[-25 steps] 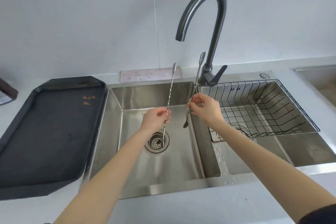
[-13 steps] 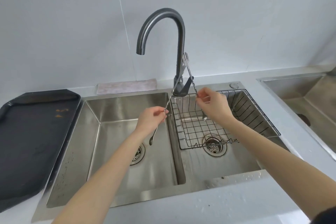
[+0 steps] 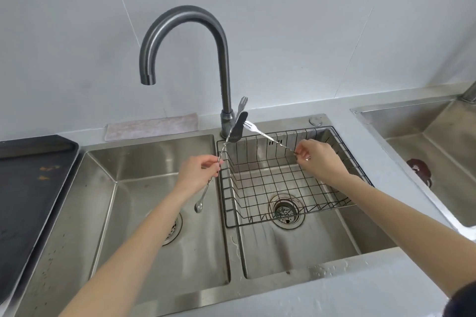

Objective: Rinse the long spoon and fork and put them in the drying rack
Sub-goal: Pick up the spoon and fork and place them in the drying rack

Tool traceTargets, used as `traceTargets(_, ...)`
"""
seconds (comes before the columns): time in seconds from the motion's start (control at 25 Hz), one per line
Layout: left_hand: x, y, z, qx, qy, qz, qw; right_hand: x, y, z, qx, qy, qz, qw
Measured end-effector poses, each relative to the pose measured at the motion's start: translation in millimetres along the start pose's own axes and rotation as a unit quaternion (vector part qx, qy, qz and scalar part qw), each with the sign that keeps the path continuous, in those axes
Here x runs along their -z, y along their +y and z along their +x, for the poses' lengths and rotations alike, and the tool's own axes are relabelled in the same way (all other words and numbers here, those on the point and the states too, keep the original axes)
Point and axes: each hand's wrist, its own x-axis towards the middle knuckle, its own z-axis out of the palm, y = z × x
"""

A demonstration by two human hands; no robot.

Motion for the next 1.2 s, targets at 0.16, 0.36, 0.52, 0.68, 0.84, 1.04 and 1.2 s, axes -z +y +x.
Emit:
traceTargets(0.16,-7.0,-2.9,14.1,0.016,0.004,0.028,0.999,-10.7,17.6,18.8,-0.018,-0.035,-0.027,0.999)
traceTargets(0.36,-17.7,-1.3,26.9,0.028,-0.015,0.059,0.998,-38.0,37.5,35.3,-0.032,-0.093,-0.052,0.994)
traceTargets(0.52,-24.8,-7.5,33.6,0.048,-0.034,0.077,0.995,-59.1,47.3,46.3,-0.024,-0.130,-0.076,0.988)
traceTargets(0.68,-32.2,-17.0,39.6,0.061,-0.050,0.073,0.994,-77.1,55.6,54.1,-0.011,-0.161,-0.101,0.982)
traceTargets(0.84,-36.4,-23.6,44.2,0.067,-0.046,0.077,0.994,-87.8,63.4,59.5,-0.012,-0.175,-0.116,0.978)
traceTargets(1.04,-37.1,-27.5,47.6,0.074,-0.033,0.087,0.993,-93.6,71.2,62.6,-0.010,-0.182,-0.137,0.974)
traceTargets(1.2,-39.4,-28.7,48.9,0.082,-0.038,0.091,0.992,-97.2,74.9,63.4,0.003,-0.176,-0.138,0.975)
